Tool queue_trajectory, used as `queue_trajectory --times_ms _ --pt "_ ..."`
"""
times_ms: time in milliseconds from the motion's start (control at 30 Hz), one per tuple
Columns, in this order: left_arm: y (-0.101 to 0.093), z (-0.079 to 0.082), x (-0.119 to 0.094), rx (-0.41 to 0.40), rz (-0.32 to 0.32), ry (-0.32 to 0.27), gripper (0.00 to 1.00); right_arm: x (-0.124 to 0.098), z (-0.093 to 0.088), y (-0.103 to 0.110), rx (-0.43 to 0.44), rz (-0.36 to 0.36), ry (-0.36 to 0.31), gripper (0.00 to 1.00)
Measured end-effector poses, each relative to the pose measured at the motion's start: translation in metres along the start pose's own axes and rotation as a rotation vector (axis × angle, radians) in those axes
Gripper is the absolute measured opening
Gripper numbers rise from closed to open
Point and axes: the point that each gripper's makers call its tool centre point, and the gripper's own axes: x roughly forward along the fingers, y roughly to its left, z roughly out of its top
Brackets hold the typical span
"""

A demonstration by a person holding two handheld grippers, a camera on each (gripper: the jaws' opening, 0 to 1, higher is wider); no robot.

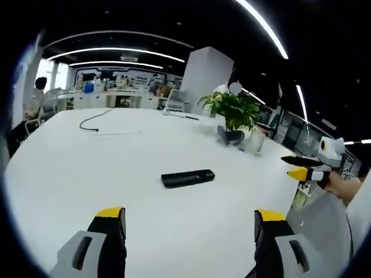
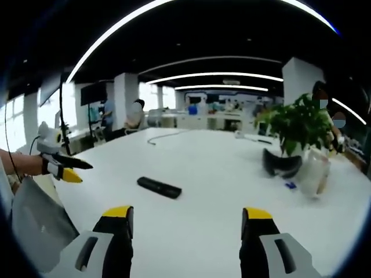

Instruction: Press the specified remote control buttons in sequence, fully releasing each button before pressing the next.

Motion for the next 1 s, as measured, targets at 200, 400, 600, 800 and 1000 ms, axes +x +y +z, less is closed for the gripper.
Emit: queue_trajectory --times_ms 200,400,600,800,1000 --pt "0.002 0.001 0.011 0.000 -0.023 0.016 0.94 0.000 0.000 0.000 0.007 0.004 -0.002 0.74" --pt "0.007 0.004 0.022 0.011 -0.037 0.024 0.92 0.001 -0.002 0.002 -0.004 0.013 0.011 0.73" --pt "0.009 0.002 0.035 0.037 -0.057 0.064 0.91 0.001 -0.004 0.000 0.005 0.008 0.016 0.72" --pt "0.010 0.003 0.045 0.073 -0.068 0.090 0.90 0.002 -0.004 0.004 -0.002 0.025 0.023 0.72" --pt "0.007 0.001 0.056 0.105 -0.088 0.123 0.90 0.000 -0.002 0.001 0.004 0.017 0.010 0.71"
